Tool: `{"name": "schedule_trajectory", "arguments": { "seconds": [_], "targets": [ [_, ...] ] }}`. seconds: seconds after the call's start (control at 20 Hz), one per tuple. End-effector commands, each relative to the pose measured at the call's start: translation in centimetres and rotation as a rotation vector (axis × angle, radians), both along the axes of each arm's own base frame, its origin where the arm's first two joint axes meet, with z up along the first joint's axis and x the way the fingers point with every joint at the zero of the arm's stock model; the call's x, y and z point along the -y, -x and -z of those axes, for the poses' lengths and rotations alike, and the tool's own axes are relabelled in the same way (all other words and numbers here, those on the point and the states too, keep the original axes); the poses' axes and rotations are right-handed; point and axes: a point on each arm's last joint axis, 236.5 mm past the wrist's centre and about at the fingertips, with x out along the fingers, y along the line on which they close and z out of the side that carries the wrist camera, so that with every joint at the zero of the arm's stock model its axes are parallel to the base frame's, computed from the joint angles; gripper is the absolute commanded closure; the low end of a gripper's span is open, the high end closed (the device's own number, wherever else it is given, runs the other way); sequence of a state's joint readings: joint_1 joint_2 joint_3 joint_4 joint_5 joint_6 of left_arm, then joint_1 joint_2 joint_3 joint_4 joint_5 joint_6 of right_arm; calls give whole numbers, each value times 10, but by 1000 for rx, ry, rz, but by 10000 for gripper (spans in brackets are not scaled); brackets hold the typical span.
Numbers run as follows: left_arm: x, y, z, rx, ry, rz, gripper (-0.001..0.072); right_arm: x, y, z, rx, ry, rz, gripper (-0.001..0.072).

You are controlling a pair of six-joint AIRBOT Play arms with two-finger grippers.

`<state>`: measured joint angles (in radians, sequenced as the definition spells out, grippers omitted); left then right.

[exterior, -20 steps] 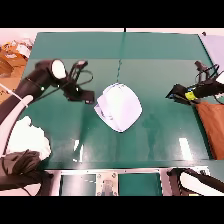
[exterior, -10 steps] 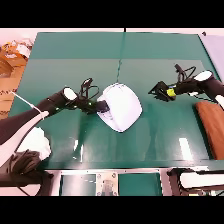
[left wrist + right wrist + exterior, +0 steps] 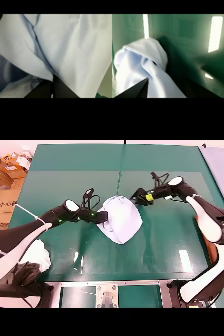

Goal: Fold the shirts.

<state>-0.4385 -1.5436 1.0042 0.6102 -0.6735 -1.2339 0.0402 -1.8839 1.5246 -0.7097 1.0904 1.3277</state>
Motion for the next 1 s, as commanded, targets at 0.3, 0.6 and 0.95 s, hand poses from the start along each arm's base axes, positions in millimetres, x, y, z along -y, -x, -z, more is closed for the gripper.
{"name": "schedule_trajectory", "arguments": {
  "seconds": [0.3, 0.6, 0.95],
  "targets": [
    [-57, -14, -15, -21, -27, -38, 682, -17, -13, 7, 18, 15, -76, 699],
    [-120, -44, -96, 162, -3, -137, 682, 42, -1, -37, 2, -22, -74, 701],
    [-108, -57, -312, 637, 90, -72, 682, 33, 26, -214, 377, -76, -136, 698]
  ]
}}
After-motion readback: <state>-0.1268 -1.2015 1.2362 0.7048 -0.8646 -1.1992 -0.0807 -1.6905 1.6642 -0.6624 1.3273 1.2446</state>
